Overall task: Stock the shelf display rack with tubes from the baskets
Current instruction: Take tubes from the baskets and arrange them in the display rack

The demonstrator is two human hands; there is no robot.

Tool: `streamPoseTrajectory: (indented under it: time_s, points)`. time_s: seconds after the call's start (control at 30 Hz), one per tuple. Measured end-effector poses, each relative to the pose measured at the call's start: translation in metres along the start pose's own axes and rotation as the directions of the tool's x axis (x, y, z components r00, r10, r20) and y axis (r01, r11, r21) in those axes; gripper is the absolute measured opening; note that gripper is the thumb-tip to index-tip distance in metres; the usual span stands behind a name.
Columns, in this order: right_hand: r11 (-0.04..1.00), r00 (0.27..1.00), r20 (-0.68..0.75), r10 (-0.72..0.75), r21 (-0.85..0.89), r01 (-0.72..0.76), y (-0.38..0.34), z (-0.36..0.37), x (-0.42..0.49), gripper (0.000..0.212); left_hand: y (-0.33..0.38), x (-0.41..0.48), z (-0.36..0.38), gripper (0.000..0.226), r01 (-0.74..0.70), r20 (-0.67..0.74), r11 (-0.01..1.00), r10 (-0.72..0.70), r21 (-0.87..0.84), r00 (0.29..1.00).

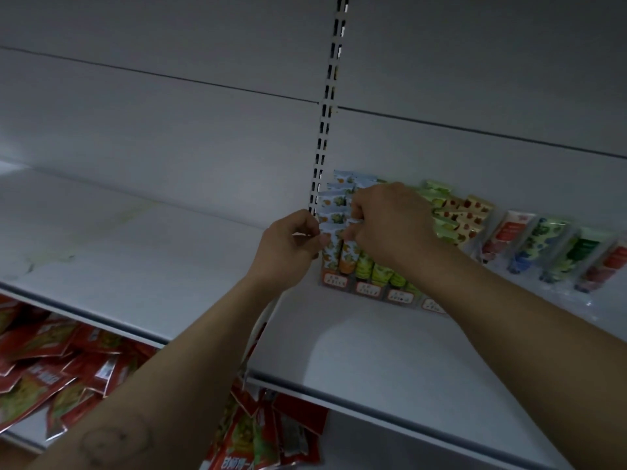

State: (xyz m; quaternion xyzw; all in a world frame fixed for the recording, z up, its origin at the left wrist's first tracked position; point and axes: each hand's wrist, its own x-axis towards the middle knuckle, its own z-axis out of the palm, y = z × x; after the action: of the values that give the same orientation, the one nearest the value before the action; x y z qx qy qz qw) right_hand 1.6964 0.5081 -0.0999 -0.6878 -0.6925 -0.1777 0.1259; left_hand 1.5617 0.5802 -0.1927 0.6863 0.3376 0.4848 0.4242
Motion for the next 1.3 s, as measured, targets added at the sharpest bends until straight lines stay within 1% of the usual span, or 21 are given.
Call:
streamPoseTrajectory:
  time_s: [0.03, 0.1, 0.2, 0.23, 0.37, 0.43, 0.53, 0.57, 0.73, 0.77, 0.83, 0.9, 1.1, 1.23, 1.3]
  points:
    - [0.998, 1.000, 0.003, -0.028, -0.048, 0.028, -0.001, 0.000, 0.000, 0.011, 0.001, 0.000, 0.000, 0.021, 0.007, -0.004, 1.000, -0.007, -0.005, 1.000]
    - [0.992, 0.995, 0.031, -0.094, -0.084, 0.097, -0.004, -0.004, -0.004, 0.008, 0.001, -0.001, 0.001, 0.023, 0.026, -0.005, 1.000, -0.026, -0.011, 1.000]
    - [0.975, 0.976, 0.047, -0.214, -0.042, 0.216, -0.012, -0.004, -0.015, 0.010, 0.001, -0.001, 0.000, 0.023, 0.019, 0.001, 1.000, -0.019, -0.013, 1.000]
    - [0.973, 0.973, 0.047, -0.227, -0.027, 0.229, -0.014, -0.002, -0.017, 0.009, 0.002, -0.001, 0.000, 0.021, 0.010, -0.002, 1.000, -0.010, -0.010, 1.000]
    - [0.995, 0.997, -0.004, -0.081, 0.063, 0.081, -0.009, 0.003, -0.013, 0.020, 0.003, -0.003, 0.001, 0.027, 0.009, -0.020, 1.000, -0.009, -0.011, 1.000]
    - [0.995, 0.995, -0.004, -0.095, 0.039, 0.095, -0.006, 0.004, -0.014, 0.019, 0.002, -0.002, 0.002, 0.028, 0.010, -0.023, 1.000, -0.010, -0.009, 1.000]
    - [0.980, 0.979, -0.071, -0.189, -0.076, 0.183, -0.007, 0.003, -0.015, 0.019, 0.001, -0.001, -0.001, 0.025, -0.015, -0.013, 1.000, 0.015, 0.011, 1.000]
    - [0.976, 0.976, -0.079, -0.201, -0.099, 0.193, -0.007, 0.002, -0.015, 0.019, 0.001, -0.001, 0.000, 0.026, -0.022, -0.011, 1.000, 0.022, 0.020, 1.000]
    - [0.994, 0.993, -0.037, -0.111, -0.006, 0.111, -0.002, -0.002, -0.005, 0.024, 0.002, -0.001, 0.000, 0.026, -0.033, -0.008, 0.998, 0.034, 0.051, 0.999]
    - [0.992, 0.992, -0.031, -0.124, -0.030, 0.123, -0.002, -0.003, -0.002, 0.024, 0.002, -0.002, 0.000, 0.026, -0.035, -0.010, 0.998, 0.036, 0.056, 0.999]
    - [0.977, 0.985, -0.017, -0.174, -0.131, 0.171, -0.003, -0.004, 0.003, 0.023, 0.001, -0.001, 0.000, 0.023, -0.032, -0.013, 0.998, 0.033, 0.058, 0.999]
    - [0.964, 0.980, -0.018, -0.198, -0.182, 0.192, -0.004, -0.003, 0.005, 0.023, 0.000, -0.001, -0.001, 0.020, -0.032, -0.007, 0.998, 0.032, 0.057, 0.999]
    - [0.968, 0.984, -0.011, -0.176, -0.184, 0.171, -0.006, 0.001, 0.004, 0.022, -0.002, -0.003, -0.002, 0.019, -0.027, 0.004, 0.999, 0.027, 0.031, 1.000]
    - [0.990, 0.993, -0.006, -0.116, -0.076, 0.115, -0.005, 0.000, 0.002, 0.022, -0.001, -0.003, -0.001, 0.022, -0.015, -0.012, 1.000, 0.015, 0.000, 1.000]
    - [0.995, 0.996, -0.012, -0.083, -0.060, 0.082, -0.004, 0.000, -0.004, 0.023, -0.001, -0.004, 0.000, 0.024, -0.014, -0.008, 1.000, 0.014, 0.002, 1.000]
